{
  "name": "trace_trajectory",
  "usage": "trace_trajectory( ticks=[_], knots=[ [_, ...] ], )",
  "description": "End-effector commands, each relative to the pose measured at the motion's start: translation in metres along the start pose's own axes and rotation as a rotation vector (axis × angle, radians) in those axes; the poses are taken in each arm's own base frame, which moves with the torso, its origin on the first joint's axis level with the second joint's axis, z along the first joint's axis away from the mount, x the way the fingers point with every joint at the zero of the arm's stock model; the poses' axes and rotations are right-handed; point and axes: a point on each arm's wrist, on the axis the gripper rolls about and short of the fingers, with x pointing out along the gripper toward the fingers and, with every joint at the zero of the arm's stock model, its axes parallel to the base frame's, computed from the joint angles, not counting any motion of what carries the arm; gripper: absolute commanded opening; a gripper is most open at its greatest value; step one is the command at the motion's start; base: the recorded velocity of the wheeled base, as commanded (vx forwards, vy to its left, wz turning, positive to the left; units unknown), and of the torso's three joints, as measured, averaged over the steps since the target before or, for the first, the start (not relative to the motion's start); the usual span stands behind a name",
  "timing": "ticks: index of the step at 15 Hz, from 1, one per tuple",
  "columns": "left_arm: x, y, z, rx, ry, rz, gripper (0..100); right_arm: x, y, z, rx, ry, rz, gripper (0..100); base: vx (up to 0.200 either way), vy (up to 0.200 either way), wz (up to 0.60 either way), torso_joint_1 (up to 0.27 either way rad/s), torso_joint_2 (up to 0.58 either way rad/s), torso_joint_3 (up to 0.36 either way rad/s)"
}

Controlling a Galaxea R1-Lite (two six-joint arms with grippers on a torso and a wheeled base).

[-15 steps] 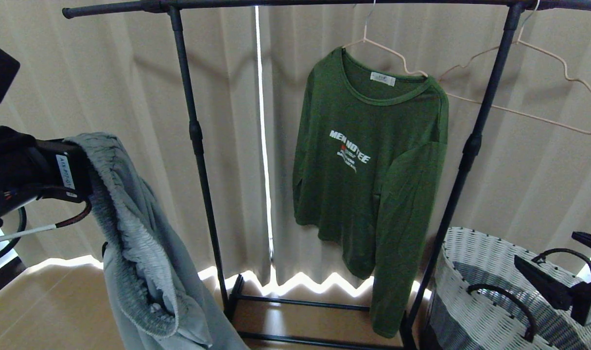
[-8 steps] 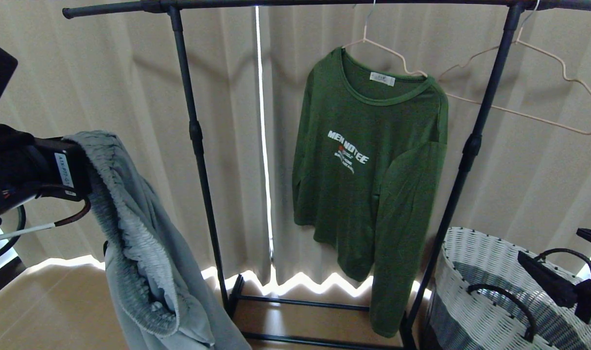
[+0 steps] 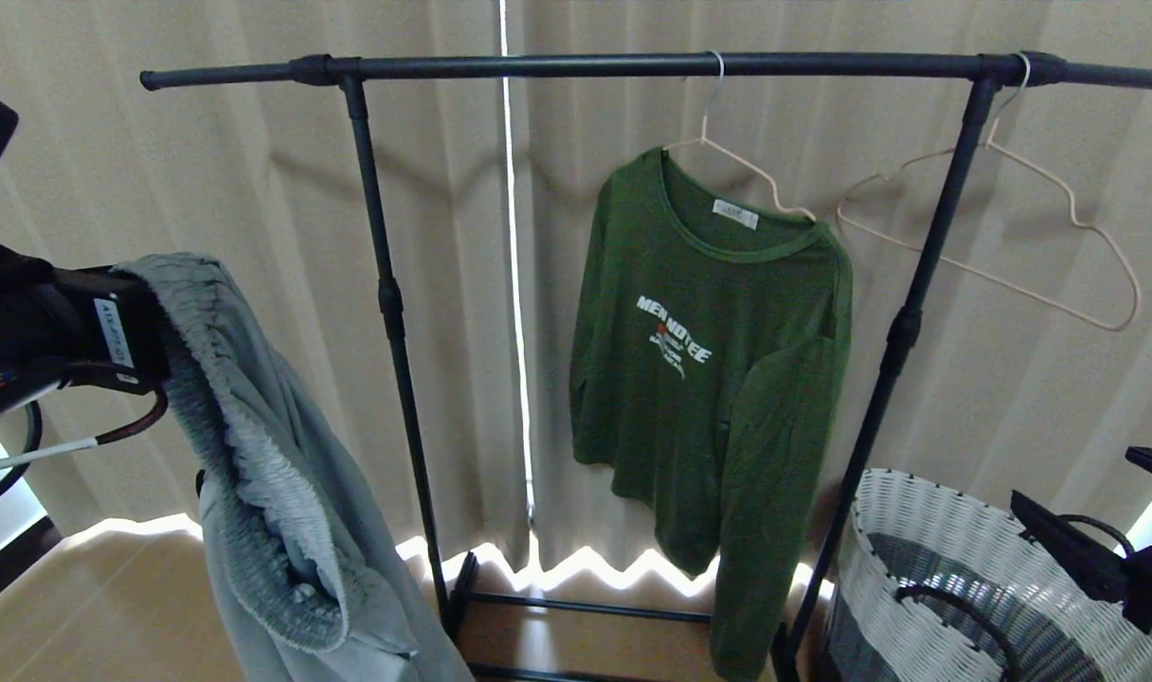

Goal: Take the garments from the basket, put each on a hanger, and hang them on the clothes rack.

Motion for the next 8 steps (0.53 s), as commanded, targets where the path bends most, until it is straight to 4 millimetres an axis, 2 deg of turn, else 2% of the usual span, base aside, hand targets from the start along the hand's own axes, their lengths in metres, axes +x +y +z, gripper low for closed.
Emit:
trace_trajectory(
  ticks=[1,4,8],
  knots=[
    [0.001,0.0,-0.001,0.002,0.005,-0.001,0,0.0,0.0,-0.001,0.001,0.005,0.001,100,0.0,0.0,0.0,0.173,-0.5,-0.29],
    [-0.001,-0.001,-0.009,0.009,0.028,-0.006,0,0.001,0.0,-0.002,0.002,0.015,0.005,100,0.0,0.0,0.0,0.183,-0.47,-0.287],
    [-0.013,-0.001,-0.026,0.018,0.055,-0.034,0,0.003,0.001,-0.004,0.005,0.029,0.009,100,0.0,0.0,0.0,0.192,-0.46,-0.279]
  ],
)
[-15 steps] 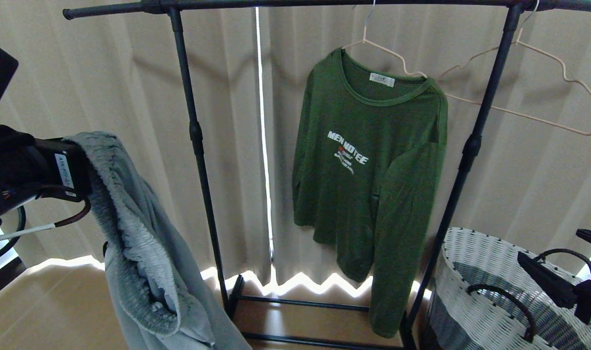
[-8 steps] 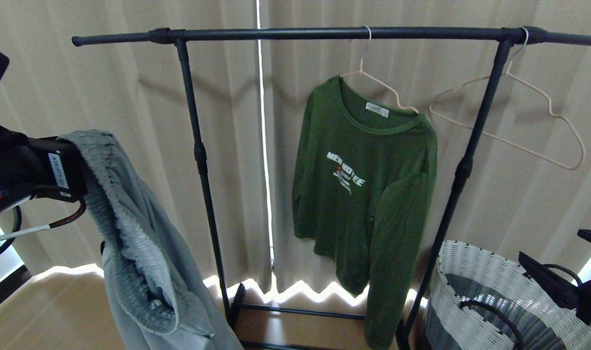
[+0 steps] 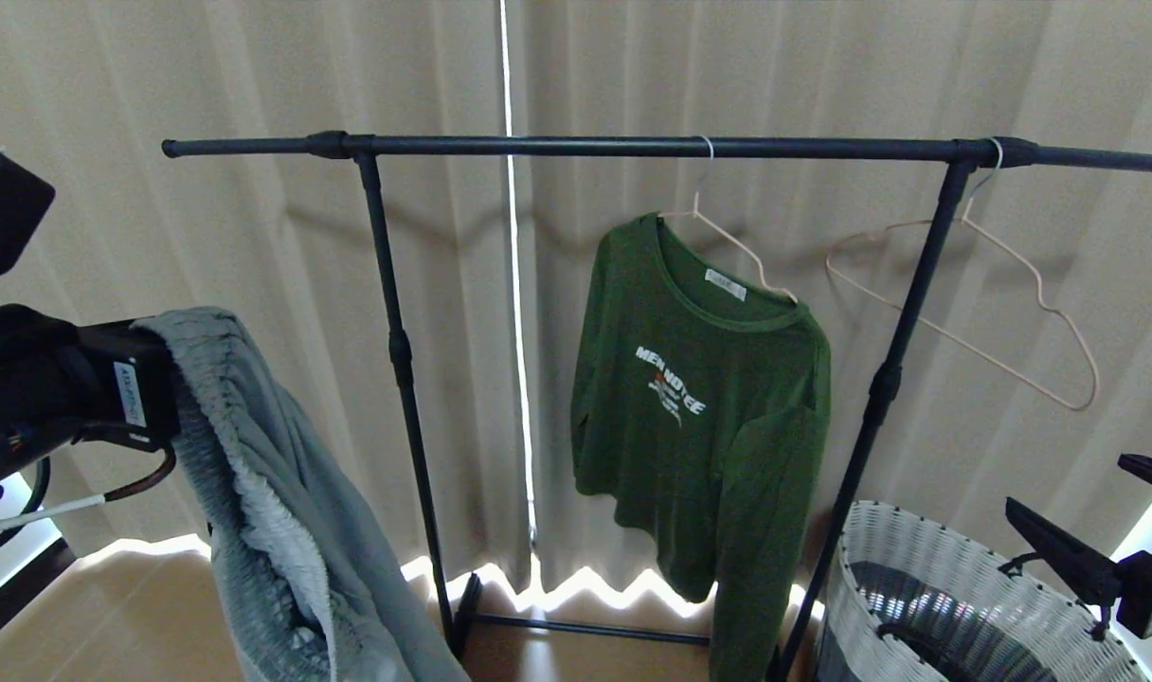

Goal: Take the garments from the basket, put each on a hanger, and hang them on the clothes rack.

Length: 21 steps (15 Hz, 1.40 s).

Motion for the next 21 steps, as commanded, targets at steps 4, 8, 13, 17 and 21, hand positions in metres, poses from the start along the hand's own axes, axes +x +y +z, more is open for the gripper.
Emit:
trace_trajectory(
  ticks=[4,8,13,17,21],
  knots=[
    [-0.018,0.003,-0.009,0.034,-0.01,0.001,0,-0.001,0.0,0.0,0.017,-0.006,-0.001,100,0.0,0.0,0.0,0.217,-0.48,-0.284],
    [-0.029,0.004,-0.028,0.076,0.033,-0.058,0,0.001,-0.001,0.004,0.041,-0.015,-0.008,100,0.0,0.0,0.0,0.229,-0.52,-0.282],
    [-0.029,0.013,-0.036,0.065,0.047,-0.047,0,0.013,-0.008,0.022,0.031,-0.047,-0.016,100,0.0,0.0,0.0,0.162,-0.35,-0.191],
    [-0.032,0.014,-0.037,0.062,0.044,-0.039,0,0.04,-0.014,0.025,0.038,0.004,-0.01,100,0.0,0.0,0.0,0.007,-0.02,-0.01],
    [-0.032,0.013,-0.039,0.064,0.055,-0.041,0,0.043,-0.014,0.024,0.042,0.016,-0.007,100,0.0,0.0,0.0,0.0,0.0,0.0]
  ],
)
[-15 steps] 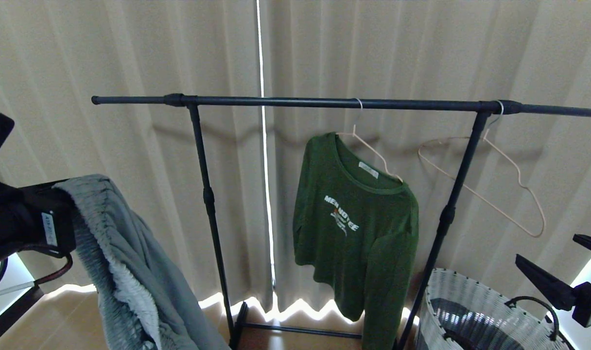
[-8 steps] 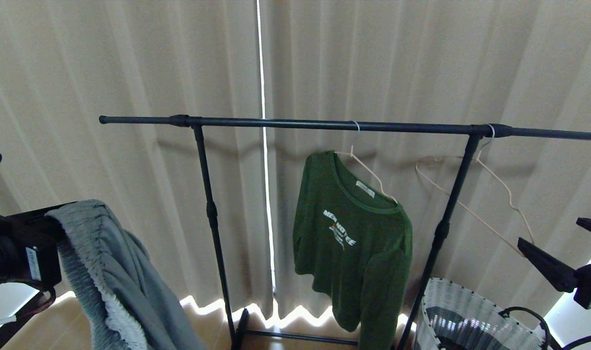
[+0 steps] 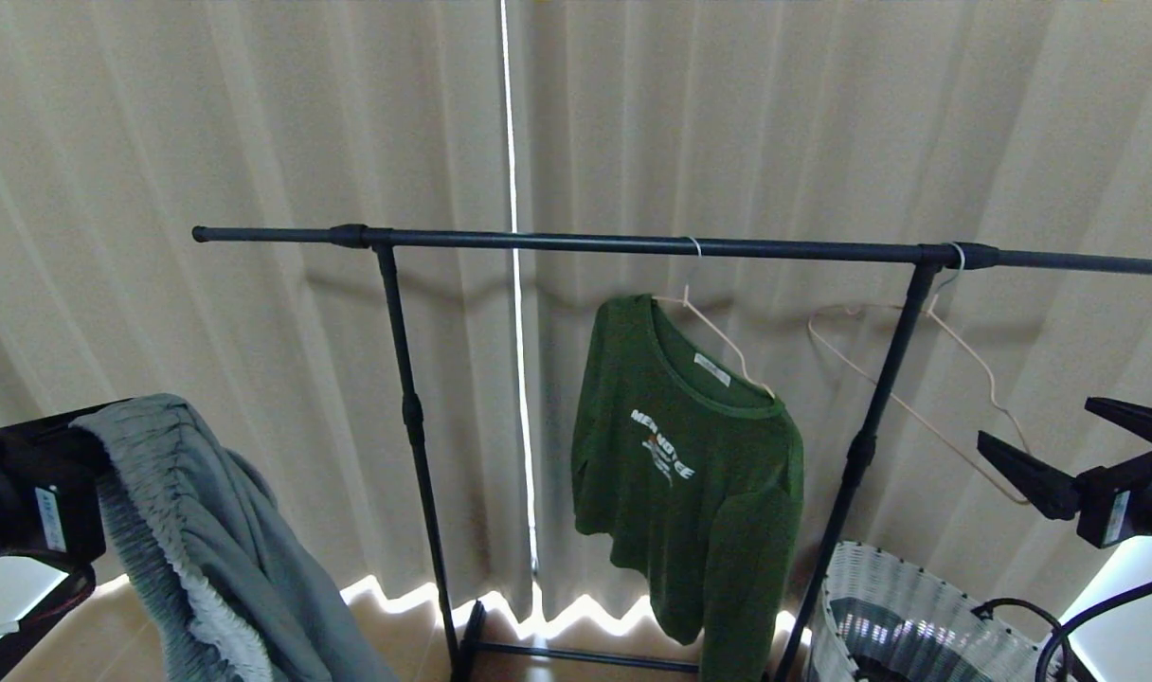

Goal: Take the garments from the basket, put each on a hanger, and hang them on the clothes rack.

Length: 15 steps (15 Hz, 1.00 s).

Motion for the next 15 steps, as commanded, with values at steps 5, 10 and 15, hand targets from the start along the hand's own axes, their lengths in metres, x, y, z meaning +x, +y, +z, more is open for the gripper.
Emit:
trace_trajectory(
  ticks=[5,10,15],
  knots=[
    [-0.0005,-0.0001,-0.0004,0.006,0.0,0.0,0,0.0023,0.0005,-0.0041,0.003,0.02,0.008,100,0.0,-0.2,0.0,0.009,0.0,0.001],
    [-0.0005,0.0,-0.0002,0.012,-0.001,0.001,0,0.003,0.0001,-0.0027,0.003,0.016,0.007,100,0.0,-0.2,0.0,0.002,0.0,-0.001],
    [-0.0001,-0.0007,-0.0002,0.012,-0.001,-0.004,0,0.0106,-0.0003,-0.0076,0.007,0.066,0.005,100,0.0,-0.04,0.0,0.001,0.0,0.001]
  ],
)
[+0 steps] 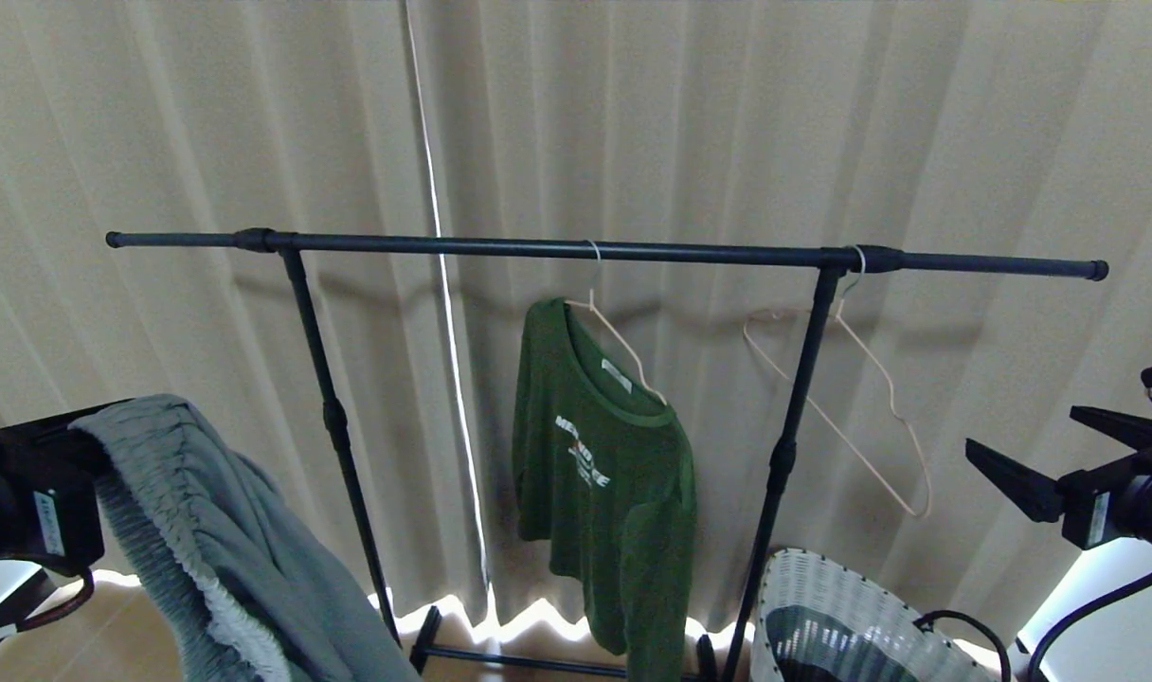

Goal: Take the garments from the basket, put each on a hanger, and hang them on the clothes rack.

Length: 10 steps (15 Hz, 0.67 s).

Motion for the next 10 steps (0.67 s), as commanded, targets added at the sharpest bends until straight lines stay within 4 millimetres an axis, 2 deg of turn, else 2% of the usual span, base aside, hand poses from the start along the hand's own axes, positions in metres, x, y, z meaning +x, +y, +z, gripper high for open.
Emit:
trace_trajectory(
  ticks=[1,3,8,10],
  knots=[
    [0.001,0.0,0.0,-0.001,0.004,0.001,0,0.002,0.0,-0.003,0.005,0.04,0.007,100,0.0,0.0,0.0,0.0,0.0,0.0],
    [0.001,0.0,0.0,-0.002,0.004,-0.001,0,0.003,0.0,0.001,0.017,0.099,0.021,100,0.0,0.0,0.0,0.0,0.0,0.0],
    [0.003,-0.002,-0.005,0.0,0.022,-0.01,0,0.01,-0.003,0.005,0.02,0.123,0.025,100,0.2,0.0,0.0,-0.004,0.0,0.001],
    [0.003,-0.004,-0.009,0.003,0.033,-0.027,0,0.018,-0.005,0.01,0.027,0.153,0.031,100,0.0,0.0,0.0,0.0,0.0,0.0]
  ],
)
